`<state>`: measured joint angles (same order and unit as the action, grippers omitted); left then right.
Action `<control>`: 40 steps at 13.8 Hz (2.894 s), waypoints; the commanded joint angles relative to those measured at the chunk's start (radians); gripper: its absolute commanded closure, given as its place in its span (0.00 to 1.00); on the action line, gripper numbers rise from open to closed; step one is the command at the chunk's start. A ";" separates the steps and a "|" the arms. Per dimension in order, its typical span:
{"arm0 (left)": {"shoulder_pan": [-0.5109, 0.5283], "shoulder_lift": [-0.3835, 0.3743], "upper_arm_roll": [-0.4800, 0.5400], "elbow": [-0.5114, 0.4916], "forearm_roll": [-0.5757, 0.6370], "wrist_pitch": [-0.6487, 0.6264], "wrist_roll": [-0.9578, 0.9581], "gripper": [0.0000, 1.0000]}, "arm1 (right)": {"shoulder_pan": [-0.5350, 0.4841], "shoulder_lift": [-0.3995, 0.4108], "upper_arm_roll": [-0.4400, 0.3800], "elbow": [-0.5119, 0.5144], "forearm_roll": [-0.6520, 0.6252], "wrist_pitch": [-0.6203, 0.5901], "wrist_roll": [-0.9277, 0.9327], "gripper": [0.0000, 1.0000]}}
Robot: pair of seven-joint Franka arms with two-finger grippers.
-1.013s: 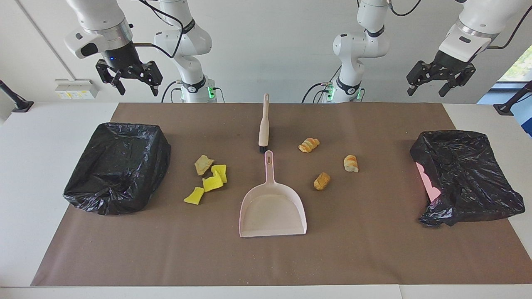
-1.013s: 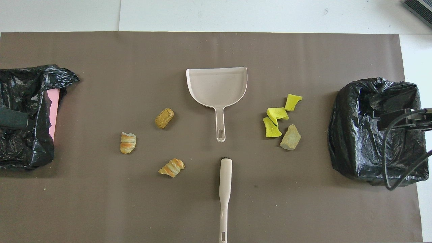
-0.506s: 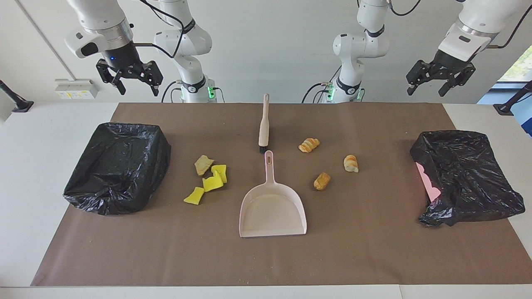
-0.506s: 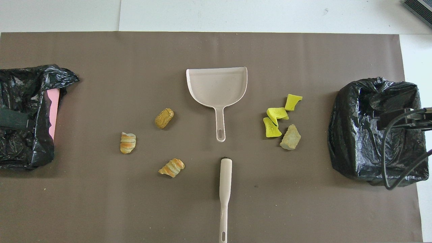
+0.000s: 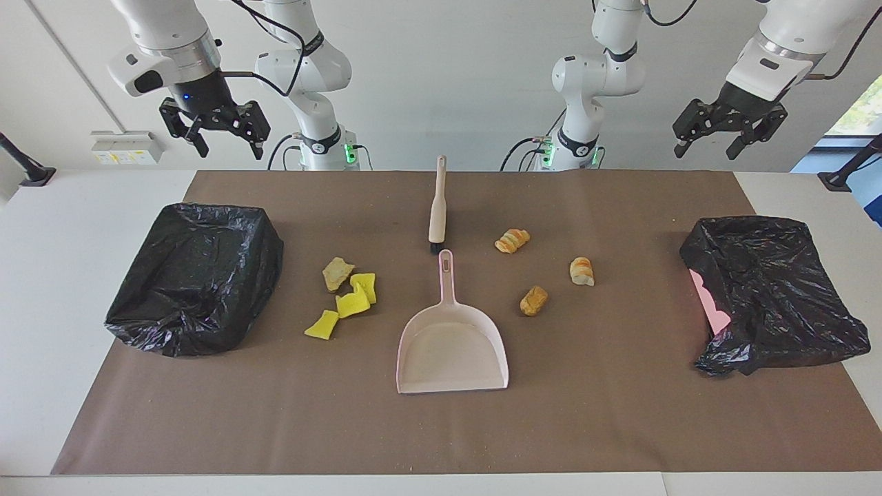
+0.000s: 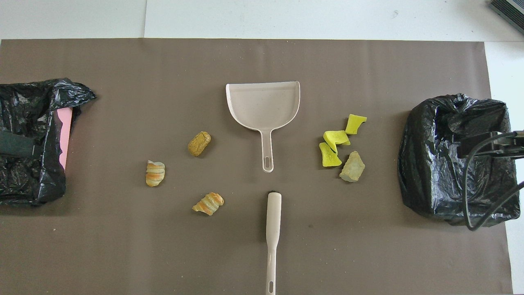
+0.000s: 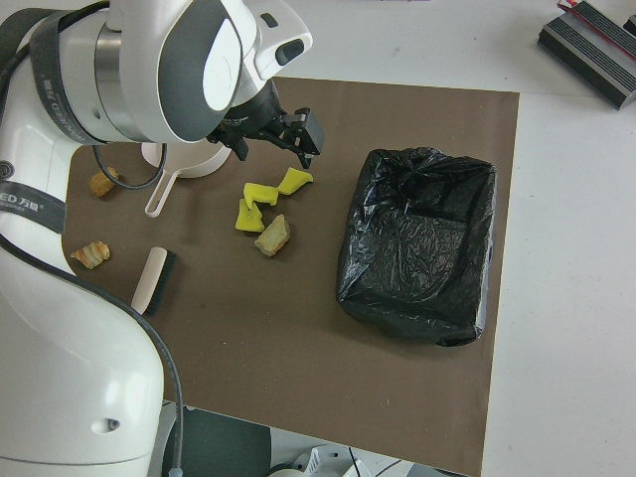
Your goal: Sweep and dump trash in bin
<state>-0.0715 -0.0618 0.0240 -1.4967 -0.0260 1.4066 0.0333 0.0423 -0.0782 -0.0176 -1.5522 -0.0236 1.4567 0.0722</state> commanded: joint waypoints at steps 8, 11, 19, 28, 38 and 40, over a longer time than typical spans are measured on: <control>0.001 -0.053 -0.050 -0.080 -0.003 0.025 -0.013 0.00 | -0.012 -0.020 0.007 -0.023 0.008 0.013 0.014 0.00; -0.034 -0.102 -0.064 -0.157 -0.005 0.061 -0.015 0.00 | -0.012 -0.020 0.007 -0.023 0.008 0.011 0.014 0.00; -0.279 -0.182 -0.065 -0.376 -0.005 0.161 -0.154 0.00 | -0.012 -0.022 0.007 -0.029 0.008 0.013 0.012 0.00; -0.637 -0.161 -0.065 -0.620 -0.017 0.487 -0.533 0.00 | -0.012 -0.023 0.007 -0.031 0.008 0.011 0.011 0.00; -0.950 0.014 -0.067 -0.815 -0.018 0.886 -0.832 0.00 | -0.012 -0.031 0.007 -0.045 0.008 0.013 0.009 0.00; -0.962 0.055 -0.067 -0.818 -0.018 0.894 -0.842 0.00 | -0.012 -0.031 0.007 -0.045 0.008 0.013 0.008 0.00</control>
<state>-1.0086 -0.0167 -0.0626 -2.2894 -0.0388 2.2672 -0.7952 0.0423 -0.0837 -0.0176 -1.5672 -0.0236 1.4567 0.0722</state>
